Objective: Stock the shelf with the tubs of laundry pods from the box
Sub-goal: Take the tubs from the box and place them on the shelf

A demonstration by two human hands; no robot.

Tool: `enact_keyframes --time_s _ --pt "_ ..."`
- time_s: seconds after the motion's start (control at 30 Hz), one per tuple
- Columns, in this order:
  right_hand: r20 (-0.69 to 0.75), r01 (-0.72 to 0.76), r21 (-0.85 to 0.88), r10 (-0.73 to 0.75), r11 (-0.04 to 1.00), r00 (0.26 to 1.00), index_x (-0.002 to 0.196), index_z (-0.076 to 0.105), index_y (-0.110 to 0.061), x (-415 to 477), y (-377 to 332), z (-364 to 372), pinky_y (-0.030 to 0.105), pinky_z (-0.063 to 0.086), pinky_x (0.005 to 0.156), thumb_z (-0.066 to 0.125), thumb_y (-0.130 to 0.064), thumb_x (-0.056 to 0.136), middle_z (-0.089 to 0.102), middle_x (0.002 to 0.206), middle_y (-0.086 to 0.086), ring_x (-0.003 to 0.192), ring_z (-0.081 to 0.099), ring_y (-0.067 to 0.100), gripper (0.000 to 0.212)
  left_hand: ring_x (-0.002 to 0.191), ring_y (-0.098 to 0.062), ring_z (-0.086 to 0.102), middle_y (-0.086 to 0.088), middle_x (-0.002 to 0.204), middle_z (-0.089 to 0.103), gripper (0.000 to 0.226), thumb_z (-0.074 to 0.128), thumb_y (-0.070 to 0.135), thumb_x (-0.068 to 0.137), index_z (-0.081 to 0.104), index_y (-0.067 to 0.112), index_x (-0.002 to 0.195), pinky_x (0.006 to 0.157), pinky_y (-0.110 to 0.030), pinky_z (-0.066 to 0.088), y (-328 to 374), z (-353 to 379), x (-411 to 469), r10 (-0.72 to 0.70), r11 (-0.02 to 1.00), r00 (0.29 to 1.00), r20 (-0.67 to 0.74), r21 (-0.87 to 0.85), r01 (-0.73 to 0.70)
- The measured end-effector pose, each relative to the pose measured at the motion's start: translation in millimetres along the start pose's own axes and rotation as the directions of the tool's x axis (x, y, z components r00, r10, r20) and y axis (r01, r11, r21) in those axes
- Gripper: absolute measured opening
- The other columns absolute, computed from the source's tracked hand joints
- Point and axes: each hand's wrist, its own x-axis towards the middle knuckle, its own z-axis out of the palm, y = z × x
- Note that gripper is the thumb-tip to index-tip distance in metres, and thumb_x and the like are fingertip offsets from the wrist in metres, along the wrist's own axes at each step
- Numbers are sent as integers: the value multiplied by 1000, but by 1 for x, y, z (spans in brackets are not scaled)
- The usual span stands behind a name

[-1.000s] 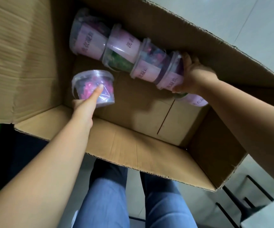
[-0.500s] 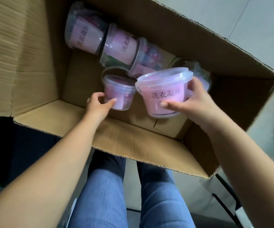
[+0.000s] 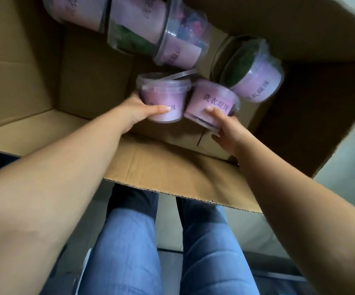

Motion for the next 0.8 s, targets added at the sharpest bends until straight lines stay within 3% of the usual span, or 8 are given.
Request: enact_keyframes --time_s 0.1,0.2,0.27,0.37,0.47,0.57,0.7,0.8 --pt "10 5 99 -6 995 1000 111 52 -22 -4 2 4 23 42 66 64 -26 83 65 93 -6 85 61 10 31 114 -14 55 -3 129 55 116 86 42 31 40 12 133 101 -31 43 2 0 -4 -21 999 1000 2 -45 21" --pt "23 -5 120 2 993 1000 105 55 -19 -30 3 -2 24 48 65 69 -24 78 64 90 -1 78 62 14 32 100 -13 58 -2 119 59 77 81 31 61 43 13 126 87 -28 48 9 -1 -29 -111 978 994 23 -174 113" --pt "67 20 88 -26 996 997 99 55 -20 -59 2 -9 23 50 63 65 -23 82 64 88 -1 74 64 10 19 89 -11 57 -2 110 59 50 69 25 77 44 16 119 78 -26 45 16 -3 -59 -166 950 982 90 -254 183" --pt "132 113 40 -117 993 984 100 56 -21 -108 -10 -15 17 49 55 71 -28 72 64 87 -3 69 65 4 33 87 -11 59 0 100 65 62 75 26 70 48 13 124 71 -26 47 34 -12 -112 -139 930 972 187 -313 193" --pt "220 272 -6 -264 962 939 114 53 -16 -167 -46 -10 19 51 63 74 -40 57 65 99 3 84 66 10 65 78 -9 64 3 90 71 96 89 38 26 56 16 114 57 -21 51 66 -31 -177 -27 922 982 188 -375 97" --pt "314 457 -25 -427 889 848 125 50 -7 -227 -89 1 24 52 71 77 -39 54 65 110 10 95 65 18 83 75 -10 66 0 92 70 98 86 24 29 54 12 120 54 -18 54 100 -47 -240 131 881 987 95 -467 -72" --pt "447 650 -56 -563 758 695 117 55 -3 -307 -128 7 27 46 66 82 -37 55 69 94 8 77 65 18 75 87 -11 68 0 99 71 97 92 42 19 60 18 107 72 -23 56 126 -55 -323 384 767 923 2 -558 -317" --pt "523 744 -41 -620 667 585 121 50 -3 -353 -142 6 33 50 72 84 -32 54 71 96 5 86 66 20 80 89 -13 67 -5 104 69 103 91 44 24 57 11 115 76 -23 56 127 -55 -383 487 690 866 -119 -555 -464"
